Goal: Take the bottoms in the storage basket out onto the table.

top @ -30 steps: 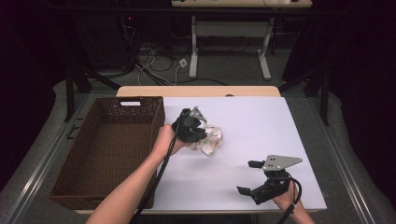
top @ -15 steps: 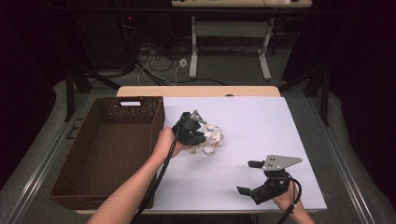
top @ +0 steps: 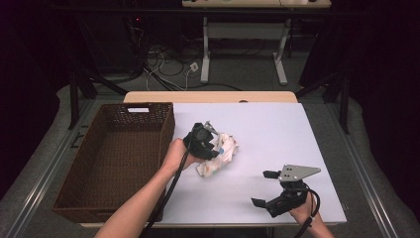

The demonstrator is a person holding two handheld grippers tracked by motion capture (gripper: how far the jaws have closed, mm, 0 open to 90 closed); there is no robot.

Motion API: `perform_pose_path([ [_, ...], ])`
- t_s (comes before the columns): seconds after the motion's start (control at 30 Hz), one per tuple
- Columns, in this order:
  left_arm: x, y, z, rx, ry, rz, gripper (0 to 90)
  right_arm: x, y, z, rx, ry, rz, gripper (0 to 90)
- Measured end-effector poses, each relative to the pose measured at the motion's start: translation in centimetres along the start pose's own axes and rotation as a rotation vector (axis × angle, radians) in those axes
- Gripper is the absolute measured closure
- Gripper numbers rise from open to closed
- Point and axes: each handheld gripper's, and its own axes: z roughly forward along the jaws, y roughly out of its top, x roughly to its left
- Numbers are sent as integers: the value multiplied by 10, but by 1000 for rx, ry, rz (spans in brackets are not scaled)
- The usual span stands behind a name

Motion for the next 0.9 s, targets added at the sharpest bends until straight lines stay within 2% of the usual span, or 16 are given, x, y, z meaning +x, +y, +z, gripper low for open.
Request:
perform_pose_path([
  [0.07,1,-1,0,11,7,-6,503,0,0,0,1,0,0,0],
  [0.2,0,-5,-1,-3,18,-29,416,0,0,0,1,1,0,0],
  [0.5,-1,-10,-10,6,12,-29,212,0,0,0,2,0,-1,0],
  [0.77,-4,-13,-19,19,15,-25,137,0,0,0,9,3,-2,0],
  [0.9,-5,-15,-24,20,12,-37,97,0,0,0,4,-2,-2,0],
])
